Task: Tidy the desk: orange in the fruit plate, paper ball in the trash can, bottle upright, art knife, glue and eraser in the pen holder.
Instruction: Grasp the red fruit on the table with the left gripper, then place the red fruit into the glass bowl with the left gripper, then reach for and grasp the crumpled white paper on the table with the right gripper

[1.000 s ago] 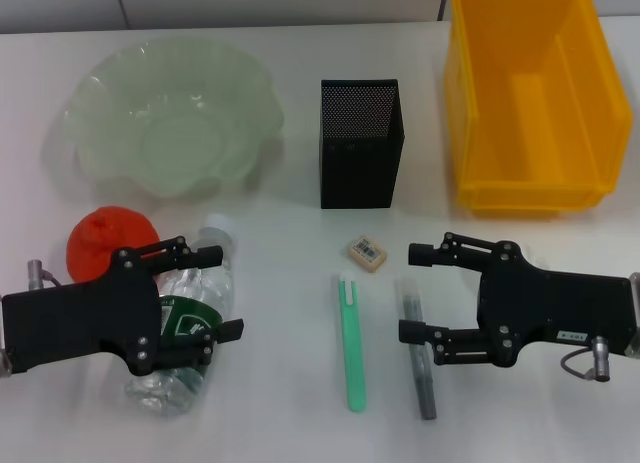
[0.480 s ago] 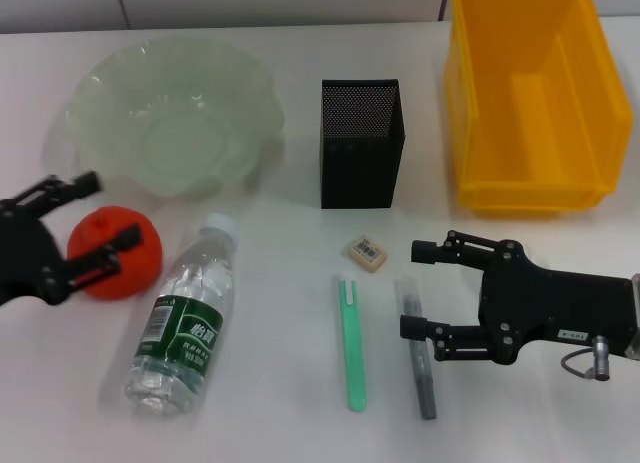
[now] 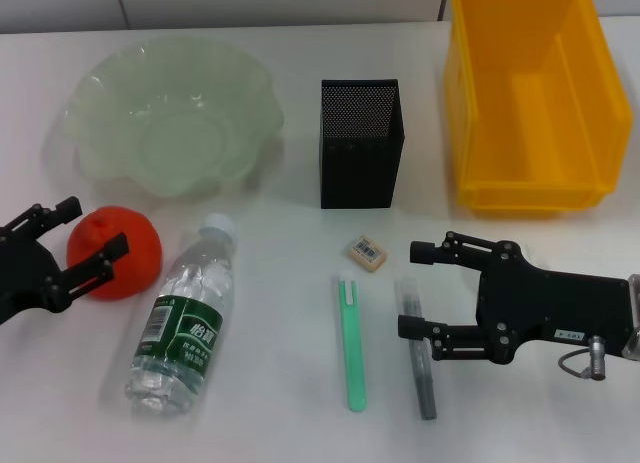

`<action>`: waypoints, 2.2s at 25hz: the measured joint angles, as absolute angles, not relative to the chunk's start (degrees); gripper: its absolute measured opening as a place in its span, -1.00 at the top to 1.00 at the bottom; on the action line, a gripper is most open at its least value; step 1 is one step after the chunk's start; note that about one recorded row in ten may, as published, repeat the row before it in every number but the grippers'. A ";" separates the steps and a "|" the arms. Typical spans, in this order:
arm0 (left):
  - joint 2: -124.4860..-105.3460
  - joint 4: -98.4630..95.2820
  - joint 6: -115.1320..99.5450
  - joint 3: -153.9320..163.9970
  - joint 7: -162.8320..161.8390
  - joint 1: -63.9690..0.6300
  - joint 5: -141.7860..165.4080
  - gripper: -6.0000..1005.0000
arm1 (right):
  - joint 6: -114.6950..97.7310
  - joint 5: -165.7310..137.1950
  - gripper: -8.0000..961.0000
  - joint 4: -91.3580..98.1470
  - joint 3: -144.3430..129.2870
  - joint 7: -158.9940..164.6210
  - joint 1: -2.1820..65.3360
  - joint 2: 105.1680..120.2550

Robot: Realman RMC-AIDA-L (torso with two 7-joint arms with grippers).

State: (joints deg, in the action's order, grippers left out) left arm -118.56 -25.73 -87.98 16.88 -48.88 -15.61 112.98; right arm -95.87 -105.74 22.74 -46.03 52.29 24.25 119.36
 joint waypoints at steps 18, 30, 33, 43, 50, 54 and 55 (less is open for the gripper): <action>-118.50 -23.91 -86.18 16.54 -45.56 -15.62 111.57 0.15 | -95.08 -105.93 -0.74 22.41 -45.74 52.30 24.10 119.36; -118.39 -30.57 -100.50 15.65 -51.62 -18.68 98.97 0.62 | -95.26 -105.63 -0.74 22.42 -44.43 53.19 23.48 119.35; -118.56 -29.19 -97.14 15.60 -51.36 -22.66 98.56 0.68 | -95.67 -105.60 -0.74 22.62 -43.40 54.33 23.33 119.32; -119.08 -22.52 -78.86 16.83 -48.80 -31.40 98.34 0.58 | -104.28 -105.55 -0.74 27.70 -35.69 58.61 20.03 119.20; -118.68 -24.40 -80.21 23.52 -50.32 -29.57 98.78 0.07 | -108.24 -105.56 -0.74 47.24 -33.17 78.76 18.18 119.64; -118.57 -27.52 -83.92 32.14 -51.24 -26.26 98.89 -0.11 | -106.71 -108.45 -0.74 63.52 -36.71 96.51 18.97 119.71; -118.57 -27.91 -84.75 33.72 -51.24 -25.70 98.92 -0.15 | -106.51 -109.88 -0.74 67.52 -38.04 100.58 19.28 119.70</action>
State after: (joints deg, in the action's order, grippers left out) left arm -118.57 -27.91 -84.75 33.72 -51.24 -25.70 98.92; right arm -106.51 -109.88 67.52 -38.04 100.58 19.28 119.70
